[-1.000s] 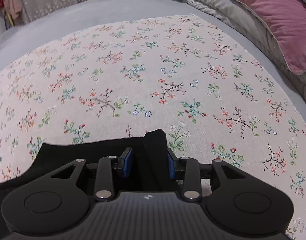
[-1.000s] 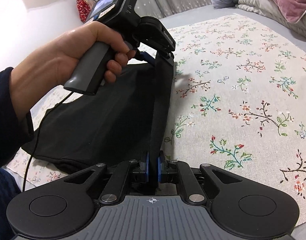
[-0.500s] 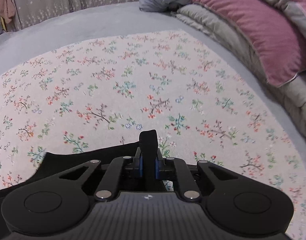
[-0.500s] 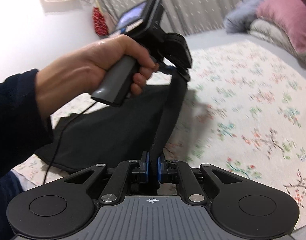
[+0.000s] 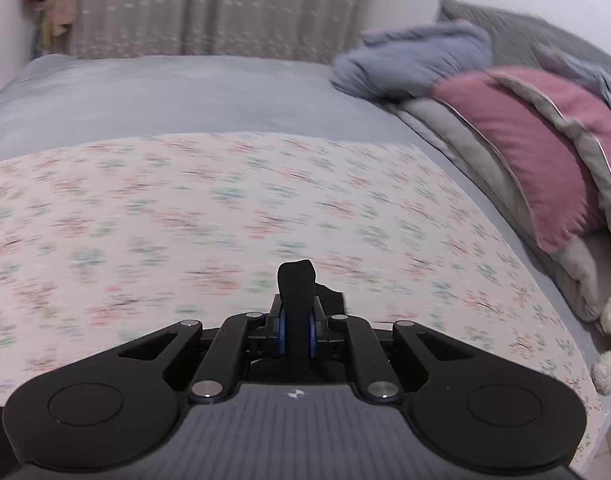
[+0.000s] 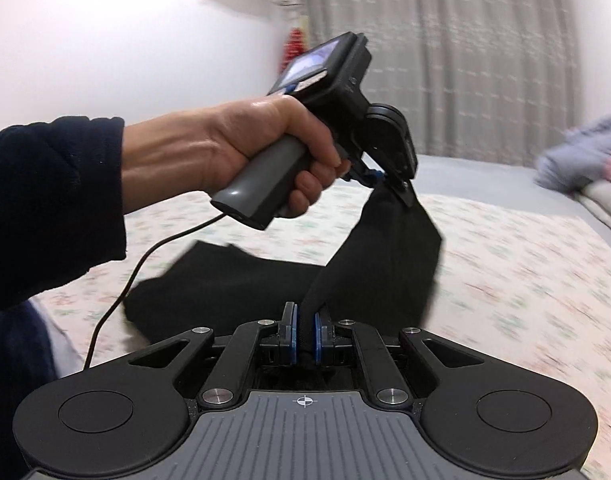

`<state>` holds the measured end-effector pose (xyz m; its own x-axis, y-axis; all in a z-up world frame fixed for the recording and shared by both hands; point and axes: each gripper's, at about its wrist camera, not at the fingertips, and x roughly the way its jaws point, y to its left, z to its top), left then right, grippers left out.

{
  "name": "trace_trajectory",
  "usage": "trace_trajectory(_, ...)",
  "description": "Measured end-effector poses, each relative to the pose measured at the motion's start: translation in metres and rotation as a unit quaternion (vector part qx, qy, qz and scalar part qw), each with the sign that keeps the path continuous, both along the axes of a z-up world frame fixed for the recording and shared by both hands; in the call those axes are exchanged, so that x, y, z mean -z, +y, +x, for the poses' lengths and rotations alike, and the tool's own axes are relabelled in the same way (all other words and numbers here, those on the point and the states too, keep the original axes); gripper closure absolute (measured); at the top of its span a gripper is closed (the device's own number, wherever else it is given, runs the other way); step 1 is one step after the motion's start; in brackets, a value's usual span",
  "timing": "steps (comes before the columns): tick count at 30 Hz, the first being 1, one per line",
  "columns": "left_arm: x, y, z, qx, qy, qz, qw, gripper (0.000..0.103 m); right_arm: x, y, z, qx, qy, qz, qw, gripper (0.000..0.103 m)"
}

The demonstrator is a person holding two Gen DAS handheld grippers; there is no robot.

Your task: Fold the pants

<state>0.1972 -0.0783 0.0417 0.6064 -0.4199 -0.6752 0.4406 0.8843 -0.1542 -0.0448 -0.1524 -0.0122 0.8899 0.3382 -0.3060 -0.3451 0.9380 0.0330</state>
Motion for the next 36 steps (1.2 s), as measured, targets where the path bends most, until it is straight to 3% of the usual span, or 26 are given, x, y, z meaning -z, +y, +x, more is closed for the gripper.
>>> trace_trajectory(9, 0.011, 0.127, 0.007, -0.076, 0.007, -0.062, 0.9952, 0.083, 0.004, 0.108, 0.029, -0.084, -0.001, -0.048, 0.995, 0.095)
trace_trajectory(16, 0.046, 0.201, 0.018, -0.126, 0.045, -0.107, 0.9852, 0.083, 0.013, 0.167, 0.030, -0.114, 0.009, -0.072, 0.991, 0.095)
trace_trajectory(21, 0.032, 0.228, 0.012, -0.116, 0.034, -0.128, 0.9844, 0.083, 0.018, 0.175, 0.032, -0.129, 0.009, -0.074, 0.989, 0.095)
trace_trajectory(24, 0.037, 0.235, 0.011, -0.122, 0.038, -0.117, 0.9849, 0.083, 0.015, 0.172, 0.032, -0.140, -0.001, -0.061, 0.988, 0.095)
trace_trajectory(27, 0.048, 0.238, 0.011, -0.125, 0.053, -0.116, 0.9839, 0.083, 0.008, 0.148, 0.034, -0.143, 0.014, -0.025, 0.989, 0.095)
trace_trajectory(33, 0.033, 0.230, 0.010, -0.099, 0.036, -0.152, 0.9827, 0.083, -0.019, 0.095, 0.042, -0.119, 0.031, 0.079, 0.989, 0.095)
trace_trajectory(36, 0.037, 0.234, 0.017, -0.103, 0.042, -0.161, 0.9806, 0.083, -0.027, 0.104, 0.036, -0.120, 0.010, 0.065, 0.991, 0.095)
